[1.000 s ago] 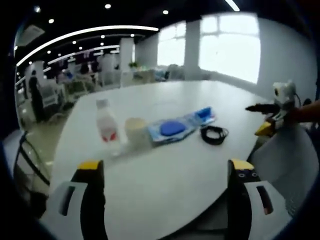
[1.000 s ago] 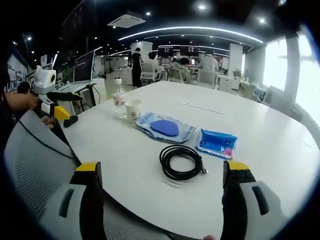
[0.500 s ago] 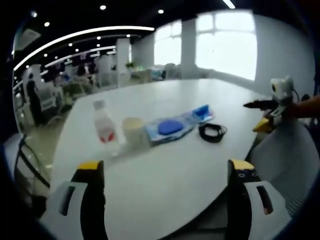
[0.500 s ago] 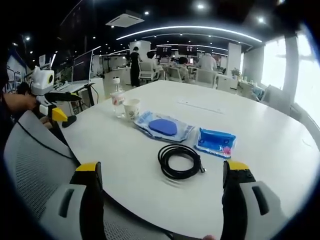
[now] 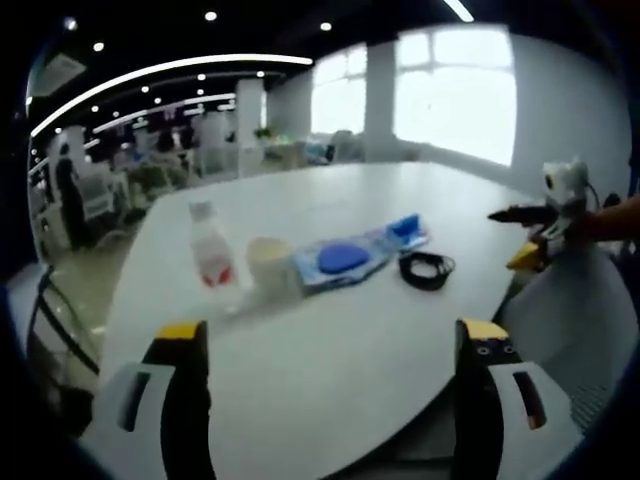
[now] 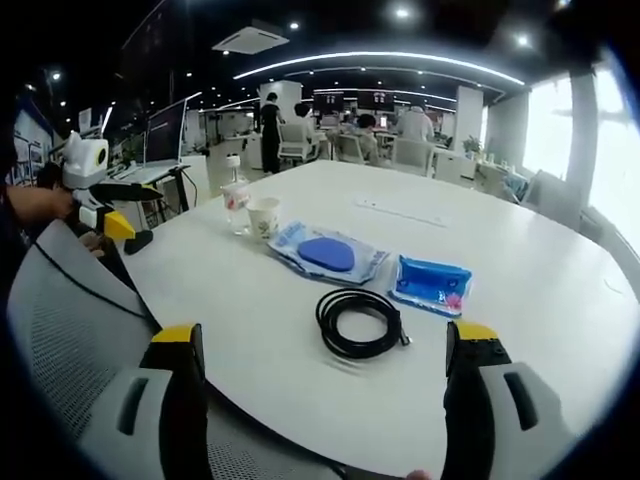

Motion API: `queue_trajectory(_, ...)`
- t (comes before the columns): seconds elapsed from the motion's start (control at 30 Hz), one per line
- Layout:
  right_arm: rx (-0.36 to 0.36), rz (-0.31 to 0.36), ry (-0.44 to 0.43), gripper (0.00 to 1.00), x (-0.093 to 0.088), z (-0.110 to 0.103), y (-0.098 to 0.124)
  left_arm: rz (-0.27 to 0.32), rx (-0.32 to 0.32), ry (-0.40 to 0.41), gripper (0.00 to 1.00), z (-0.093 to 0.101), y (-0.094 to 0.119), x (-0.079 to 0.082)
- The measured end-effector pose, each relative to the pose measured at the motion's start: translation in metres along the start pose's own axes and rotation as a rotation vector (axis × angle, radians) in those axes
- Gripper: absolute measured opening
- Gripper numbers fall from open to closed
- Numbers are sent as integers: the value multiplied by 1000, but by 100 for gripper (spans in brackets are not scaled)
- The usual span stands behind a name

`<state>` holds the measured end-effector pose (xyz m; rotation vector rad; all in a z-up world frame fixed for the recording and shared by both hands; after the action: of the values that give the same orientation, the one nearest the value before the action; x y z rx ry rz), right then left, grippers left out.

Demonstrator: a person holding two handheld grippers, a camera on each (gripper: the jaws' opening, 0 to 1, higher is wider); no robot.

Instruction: Arrange the tabletop items into an orderly group along one side of the table until the central work area is clear of visible clutter.

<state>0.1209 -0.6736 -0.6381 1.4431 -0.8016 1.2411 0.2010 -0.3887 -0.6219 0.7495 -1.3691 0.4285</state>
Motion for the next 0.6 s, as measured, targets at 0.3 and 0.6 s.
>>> queue_trajectory(0.3,1,0,-2,100,0,-1,0,1,-1,7,100,0,0,0)
queue_trajectory(0.6,4,-4,2,100,0,-1,0,1,-1,6,100,-1,1,-1)
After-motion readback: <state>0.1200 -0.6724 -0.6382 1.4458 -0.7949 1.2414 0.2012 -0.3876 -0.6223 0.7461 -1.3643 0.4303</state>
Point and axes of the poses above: the point that each gripper's makers call its tool centre point, and the gripper's own axes: y roughly backward along the fingers, z roughly to its right, x roughly out of its top, the point moved 1 cm from there along y, roughly backward along the fingers, and after that the axes turned 13 degrees about z, right-handed, at the moved point
